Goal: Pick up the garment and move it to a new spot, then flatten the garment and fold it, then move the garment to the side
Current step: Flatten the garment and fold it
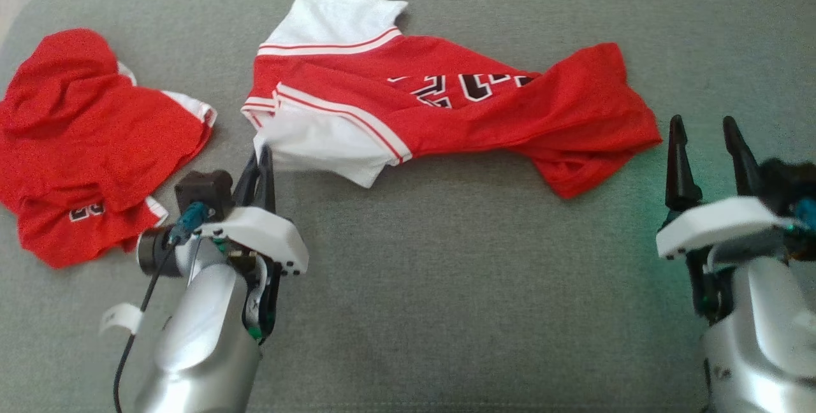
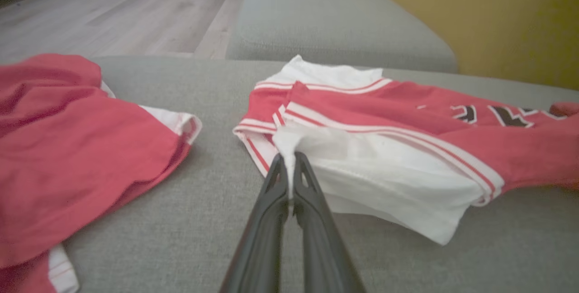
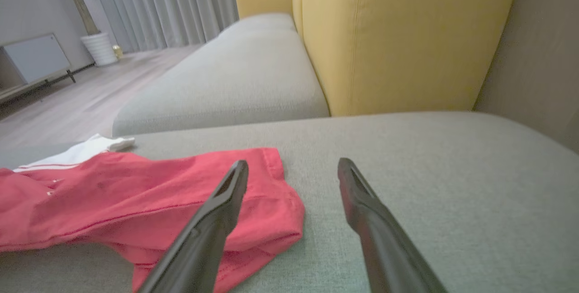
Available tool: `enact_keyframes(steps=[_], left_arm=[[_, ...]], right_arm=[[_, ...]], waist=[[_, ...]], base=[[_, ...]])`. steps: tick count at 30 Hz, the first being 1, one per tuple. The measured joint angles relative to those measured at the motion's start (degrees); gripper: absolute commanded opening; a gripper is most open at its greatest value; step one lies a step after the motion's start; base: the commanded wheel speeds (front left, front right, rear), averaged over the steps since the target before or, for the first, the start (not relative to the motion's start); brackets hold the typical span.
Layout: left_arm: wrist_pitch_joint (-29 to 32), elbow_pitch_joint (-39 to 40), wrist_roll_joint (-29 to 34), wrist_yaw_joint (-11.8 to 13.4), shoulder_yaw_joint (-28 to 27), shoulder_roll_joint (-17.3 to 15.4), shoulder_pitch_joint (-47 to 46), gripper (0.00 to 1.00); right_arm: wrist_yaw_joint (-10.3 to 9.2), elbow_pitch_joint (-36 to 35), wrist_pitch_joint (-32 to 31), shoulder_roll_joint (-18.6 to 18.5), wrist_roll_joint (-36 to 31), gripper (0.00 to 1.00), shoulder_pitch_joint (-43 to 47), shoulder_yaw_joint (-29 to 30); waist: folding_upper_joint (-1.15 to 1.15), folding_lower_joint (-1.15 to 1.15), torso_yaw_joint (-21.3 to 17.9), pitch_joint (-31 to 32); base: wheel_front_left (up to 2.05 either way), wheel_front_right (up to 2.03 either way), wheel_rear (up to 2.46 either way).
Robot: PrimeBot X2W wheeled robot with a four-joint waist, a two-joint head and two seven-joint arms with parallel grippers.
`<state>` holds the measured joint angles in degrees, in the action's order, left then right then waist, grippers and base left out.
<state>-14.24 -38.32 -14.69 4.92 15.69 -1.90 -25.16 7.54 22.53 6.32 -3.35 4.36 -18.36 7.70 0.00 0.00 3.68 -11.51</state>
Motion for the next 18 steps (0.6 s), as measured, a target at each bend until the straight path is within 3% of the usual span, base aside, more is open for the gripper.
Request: enact_keyframes(steps=[6,18], left_arm=[[0.0,10.5,1.3,1.1,0.0,0.0,4.0,0.0],[0.0,14.0,1.4,1.6,3.2,0.0,4.8,0.0]], right_arm=[[0.0,6.8,-7.7,-2.3,2.4,1.0,-6.2,2.4],[0.0,17.6,-13.5,-5.9,1.8,1.0,-13.7,1.9]], waist=[[0.0,0.0,2.1,-1.2],[0.0,0.0,4.6,-5.4]], base=[[0.0,0.0,0.0],[0.0,0.0,0.0]])
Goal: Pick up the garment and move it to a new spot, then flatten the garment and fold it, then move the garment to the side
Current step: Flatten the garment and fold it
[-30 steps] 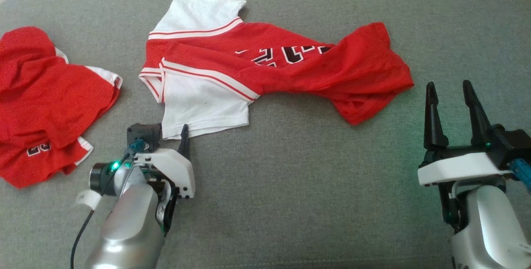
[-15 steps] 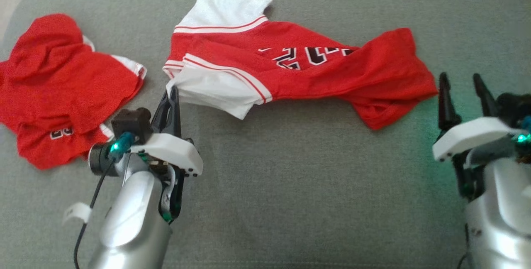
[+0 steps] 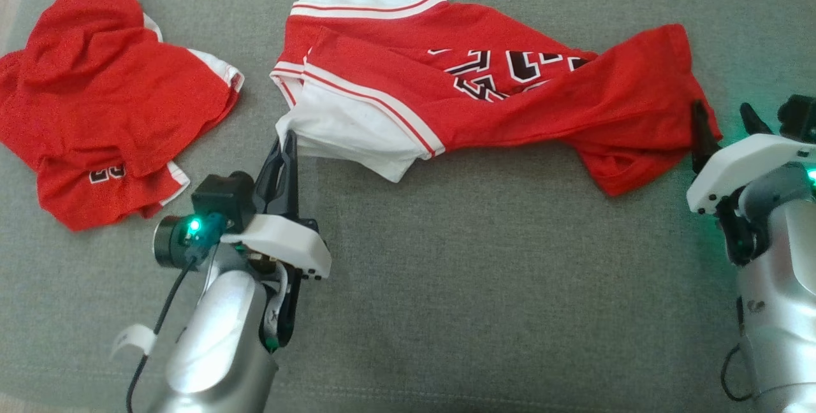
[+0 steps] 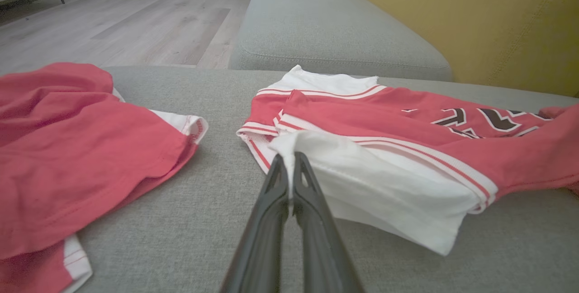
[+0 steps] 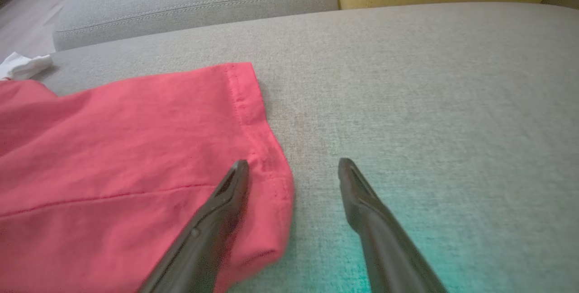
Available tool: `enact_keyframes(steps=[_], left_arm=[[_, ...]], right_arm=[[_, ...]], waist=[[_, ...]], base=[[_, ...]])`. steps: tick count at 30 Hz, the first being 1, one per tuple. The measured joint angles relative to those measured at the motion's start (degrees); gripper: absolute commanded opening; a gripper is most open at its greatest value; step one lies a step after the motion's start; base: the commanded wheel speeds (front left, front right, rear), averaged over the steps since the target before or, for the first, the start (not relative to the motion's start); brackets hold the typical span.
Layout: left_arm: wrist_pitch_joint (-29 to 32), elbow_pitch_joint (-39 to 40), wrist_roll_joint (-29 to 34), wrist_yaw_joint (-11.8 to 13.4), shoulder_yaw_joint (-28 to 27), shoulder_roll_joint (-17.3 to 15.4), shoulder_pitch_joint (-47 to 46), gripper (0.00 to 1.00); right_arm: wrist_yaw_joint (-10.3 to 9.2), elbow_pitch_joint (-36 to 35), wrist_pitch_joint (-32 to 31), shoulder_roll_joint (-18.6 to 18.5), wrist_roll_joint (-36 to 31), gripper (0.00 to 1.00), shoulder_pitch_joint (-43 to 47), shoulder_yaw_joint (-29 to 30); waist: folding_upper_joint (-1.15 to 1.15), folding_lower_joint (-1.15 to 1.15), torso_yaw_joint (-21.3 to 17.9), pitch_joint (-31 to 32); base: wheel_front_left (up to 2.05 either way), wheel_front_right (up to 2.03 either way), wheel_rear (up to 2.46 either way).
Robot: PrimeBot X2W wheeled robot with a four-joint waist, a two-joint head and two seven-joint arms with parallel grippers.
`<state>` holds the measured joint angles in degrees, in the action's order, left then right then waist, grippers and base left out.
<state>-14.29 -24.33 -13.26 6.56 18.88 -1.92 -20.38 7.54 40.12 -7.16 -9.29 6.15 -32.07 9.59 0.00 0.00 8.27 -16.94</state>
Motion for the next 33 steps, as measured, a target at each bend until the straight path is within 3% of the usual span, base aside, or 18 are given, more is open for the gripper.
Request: enact_keyframes(steps=[10,11,12,13,25,33], left_arm=[[0.0,0.0,0.0,0.1,0.7,0.0,-1.1,0.0],[0.0,0.0,0.0,0.1,0.7,0.0,-1.2,0.0],[0.0,-0.1,0.0,0.1,0.7,0.0,-1.2,0.0],[0.0,-0.2,0.0,0.1,0.7,0.0,-1.3,0.0],[0.0,-0.7,0.0,0.1,0.1,0.0,-1.3,0.0],[0.0,4.2,0.1,0.0,-3.0,-0.1,-1.3,0.0]], right_arm=[[0.0,4.7,1.5,-0.9,0.5,1.0,-2.1,-2.1],[0.0,5.2,1.6,-1.0,0.6,0.89,-2.5,-2.3],[0.0,5.5,1.6,-1.1,0.9,0.35,-2.9,-2.6],[0.0,5.9,1.6,-1.2,1.1,0.0,-3.2,-2.9],[0.0,7.5,6.1,-3.0,2.0,0.0,-3.9,-6.3],[0.0,-2.6,9.5,-6.5,3.6,0.0,-3.7,-13.5]], waist=[[0.0,0.0,0.1,-0.9],[0.0,0.0,0.1,-1.0],[0.0,0.0,0.1,-1.1],[0.0,0.0,0.1,-1.1],[0.0,0.0,-0.4,0.4],[0.0,0.0,-1.7,5.0]], base=[[0.0,0.0,0.0],[0.0,0.0,0.0],[0.0,0.0,0.0],[0.0,0.0,0.0],[0.0,0.0,0.0],[0.0,0.0,0.0]])
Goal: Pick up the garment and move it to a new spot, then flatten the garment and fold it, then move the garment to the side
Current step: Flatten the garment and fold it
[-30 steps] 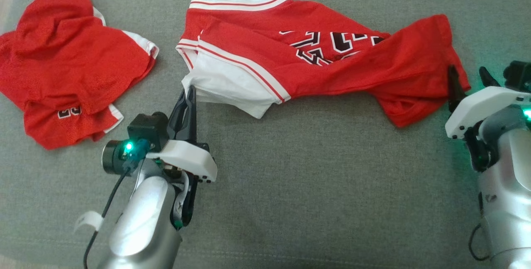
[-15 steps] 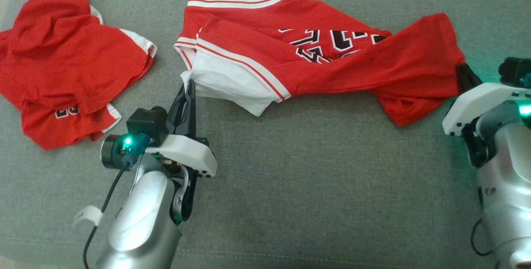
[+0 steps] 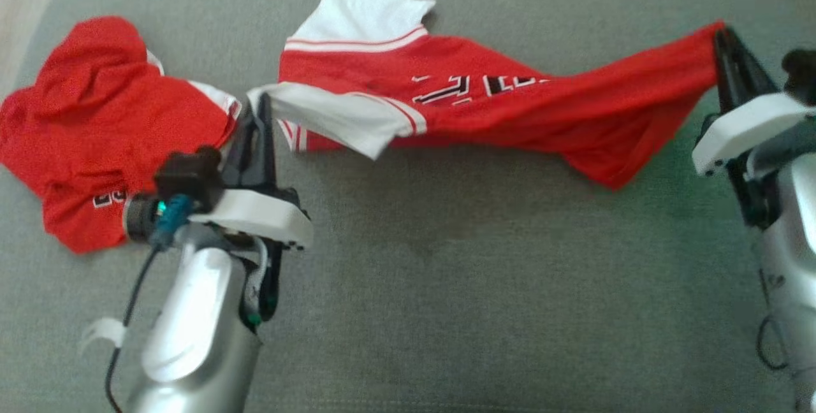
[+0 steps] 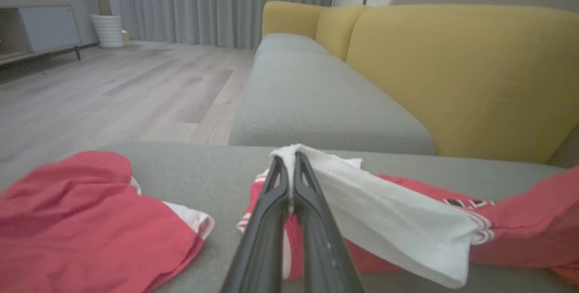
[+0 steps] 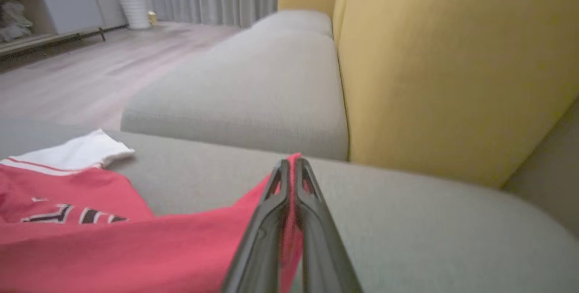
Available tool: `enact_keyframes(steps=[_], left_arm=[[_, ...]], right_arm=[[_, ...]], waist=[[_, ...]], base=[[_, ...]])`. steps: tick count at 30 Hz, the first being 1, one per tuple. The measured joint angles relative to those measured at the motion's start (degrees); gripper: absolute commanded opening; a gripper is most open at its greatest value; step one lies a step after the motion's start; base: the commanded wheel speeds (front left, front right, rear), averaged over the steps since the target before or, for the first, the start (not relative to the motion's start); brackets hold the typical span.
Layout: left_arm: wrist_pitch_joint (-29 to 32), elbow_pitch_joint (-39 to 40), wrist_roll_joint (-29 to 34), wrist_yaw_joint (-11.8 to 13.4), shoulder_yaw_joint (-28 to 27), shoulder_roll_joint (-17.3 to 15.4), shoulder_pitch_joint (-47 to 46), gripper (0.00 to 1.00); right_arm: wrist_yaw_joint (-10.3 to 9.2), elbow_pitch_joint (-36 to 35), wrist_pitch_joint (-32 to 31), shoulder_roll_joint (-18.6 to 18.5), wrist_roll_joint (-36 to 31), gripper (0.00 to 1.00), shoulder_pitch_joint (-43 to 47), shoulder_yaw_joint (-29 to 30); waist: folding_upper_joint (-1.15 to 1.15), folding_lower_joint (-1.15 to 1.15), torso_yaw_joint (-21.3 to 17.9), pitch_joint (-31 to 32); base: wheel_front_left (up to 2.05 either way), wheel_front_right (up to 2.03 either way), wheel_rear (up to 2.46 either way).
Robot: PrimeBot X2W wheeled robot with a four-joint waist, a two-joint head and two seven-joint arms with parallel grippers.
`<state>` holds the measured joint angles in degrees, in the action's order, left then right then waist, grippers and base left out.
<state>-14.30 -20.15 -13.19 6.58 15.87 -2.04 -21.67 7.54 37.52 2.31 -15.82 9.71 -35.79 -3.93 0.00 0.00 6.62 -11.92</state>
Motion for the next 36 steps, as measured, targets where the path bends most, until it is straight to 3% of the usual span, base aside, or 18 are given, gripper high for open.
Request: enact_keyframes(steps=[4,11,18,24,30,36], left_arm=[[0.0,4.7,0.0,-0.1,-2.1,-0.8,0.0,0.0],[0.3,14.8,-0.1,-0.5,-3.8,-3.2,-0.2,0.0],[5.3,30.6,-1.2,1.1,-6.1,-4.9,-2.7,0.0],[11.6,41.9,-0.6,1.8,-7.5,-6.9,-6.0,0.0],[18.7,38.4,-1.6,-0.4,-7.3,-9.7,-13.6,0.0],[20.8,23.3,-2.1,-4.1,-5.2,-10.3,-29.1,0.0]], right_arm=[[0.0,-7.3,0.2,-2.9,0.5,0.0,0.0,-2.7],[0.0,-19.4,-1.8,-5.2,0.4,0.0,0.0,-2.5],[0.0,-33.5,-6.8,-5.1,-3.7,0.0,0.2,5.5],[0.0,-45.3,-13.8,-4.6,-4.6,0.0,1.9,10.6],[0.0,-45.9,-18.8,-5.1,-2.3,0.0,0.7,10.0],[0.0,-34.4,-19.5,-7.6,-0.1,0.0,-14.5,5.9]], waist=[[0.0,0.0,-0.9,3.2],[0.0,0.0,-2.7,9.3],[0.0,0.0,-4.5,14.2],[0.0,0.0,-6.1,14.5],[0.0,0.0,-6.8,11.0],[0.0,0.0,-7.3,3.1]], base=[[0.0,0.0,0.0],[0.0,0.0,0.0],[0.0,0.0,0.0],[0.0,0.0,0.0],[0.0,0.0,0.0],[0.0,0.0,0.0]])
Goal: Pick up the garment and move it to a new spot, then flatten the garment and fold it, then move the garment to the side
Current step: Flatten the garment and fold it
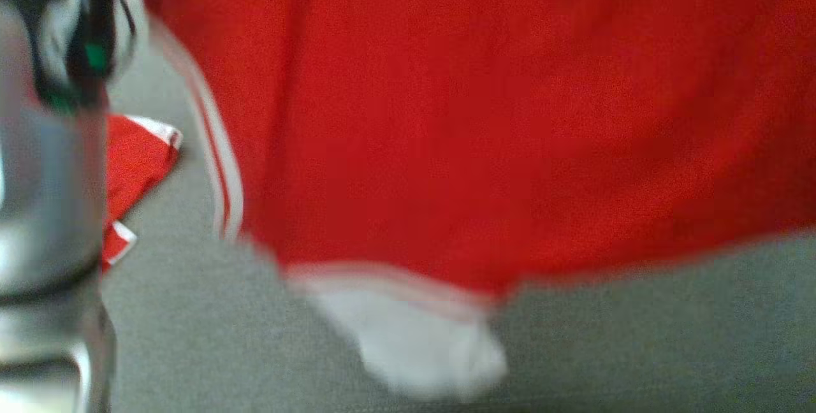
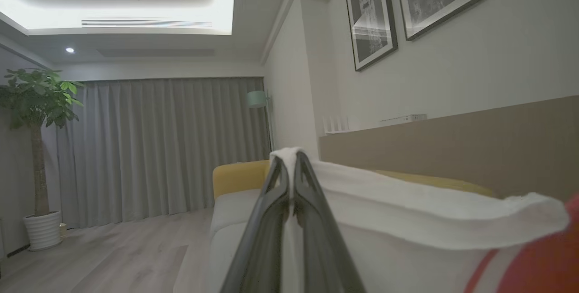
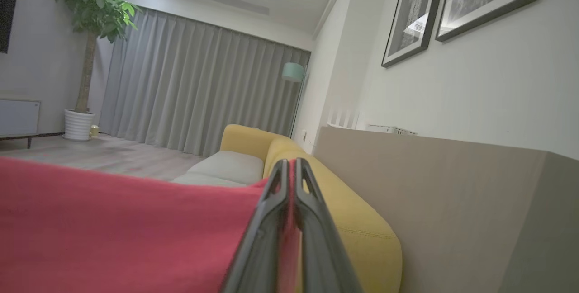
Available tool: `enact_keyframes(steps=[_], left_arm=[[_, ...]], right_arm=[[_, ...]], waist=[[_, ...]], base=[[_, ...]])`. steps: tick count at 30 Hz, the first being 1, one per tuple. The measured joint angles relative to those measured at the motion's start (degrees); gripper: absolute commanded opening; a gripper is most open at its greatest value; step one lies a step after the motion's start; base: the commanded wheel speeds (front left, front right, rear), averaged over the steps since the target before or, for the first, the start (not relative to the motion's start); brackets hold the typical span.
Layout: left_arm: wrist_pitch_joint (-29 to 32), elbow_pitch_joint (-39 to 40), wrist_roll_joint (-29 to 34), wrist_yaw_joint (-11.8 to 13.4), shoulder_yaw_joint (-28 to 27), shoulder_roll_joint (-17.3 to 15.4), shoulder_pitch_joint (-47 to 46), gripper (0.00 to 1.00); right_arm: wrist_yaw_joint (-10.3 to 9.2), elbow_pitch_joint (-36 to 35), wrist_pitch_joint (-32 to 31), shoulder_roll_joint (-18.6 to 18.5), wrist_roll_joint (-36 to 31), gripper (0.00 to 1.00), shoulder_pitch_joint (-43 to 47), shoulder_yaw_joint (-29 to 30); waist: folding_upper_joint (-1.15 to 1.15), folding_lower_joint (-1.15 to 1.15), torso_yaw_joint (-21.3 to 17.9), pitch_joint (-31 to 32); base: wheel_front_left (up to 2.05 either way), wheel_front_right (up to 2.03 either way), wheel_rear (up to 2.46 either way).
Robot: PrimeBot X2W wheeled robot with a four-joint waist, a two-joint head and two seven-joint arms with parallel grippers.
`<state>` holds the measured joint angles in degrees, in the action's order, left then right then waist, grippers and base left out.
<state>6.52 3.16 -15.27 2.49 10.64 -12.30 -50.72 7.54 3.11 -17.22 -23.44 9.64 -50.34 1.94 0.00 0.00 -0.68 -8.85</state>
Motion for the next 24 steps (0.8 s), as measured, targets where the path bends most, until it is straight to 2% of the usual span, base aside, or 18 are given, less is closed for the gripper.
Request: enact_keyframes(steps=[3,6,8,11,17,21,24], left_arm=[[-1.7,-8.6,1.0,-0.8,0.4,0.4,-10.6,0.0],[-6.3,-18.9,1.4,-0.8,-0.4,1.8,-24.0,0.0],[-7.2,-21.2,1.5,-0.8,-0.4,2.1,-26.6,0.0],[-10.5,-27.4,1.4,-1.0,-1.0,3.5,-31.9,0.0],[-16.5,-35.8,0.9,-1.6,-0.5,5.2,-33.0,0.0],[-18.7,-39.3,1.6,-3.6,1.2,5.2,-32.0,0.0],[-19.9,-41.3,2.0,-4.6,2.5,5.2,-27.8,0.0]], right_arm=[[0.0,7.6,2.5,-0.6,0.5,0.0,-10.5,-2.3],[0.0,17.3,9.0,-1.5,0.2,0.0,-23.8,-6.6],[0.0,19.7,10.6,-1.6,0.2,0.0,-26.5,-7.4],[0.0,26.1,16.1,-1.8,0.2,0.0,-32.2,-9.3],[0.0,36.5,25.8,-0.8,1.5,0.0,-33.8,-8.5],[0.0,41.6,28.2,0.2,3.0,0.0,-32.1,-9.5],[0.0,45.1,28.9,1.4,4.6,0.0,-27.1,-11.3]], waist=[[0.0,0.01,-0.1,-5.0],[0.0,0.02,0.1,-11.8],[0.0,0.02,0.2,-13.3],[0.0,0.03,0.6,-17.5],[-0.01,0.03,2.6,-22.6],[0.0,0.02,4.3,-23.9],[0.0,0.02,4.8,-23.5]], base=[[0.0,0.0,0.0],[0.0,0.0,0.0],[0.0,0.0,0.0],[0.0,0.0,0.0],[0.0,0.0,0.0],[0.0,0.0,0.0],[0.0,0.0,0.0]])
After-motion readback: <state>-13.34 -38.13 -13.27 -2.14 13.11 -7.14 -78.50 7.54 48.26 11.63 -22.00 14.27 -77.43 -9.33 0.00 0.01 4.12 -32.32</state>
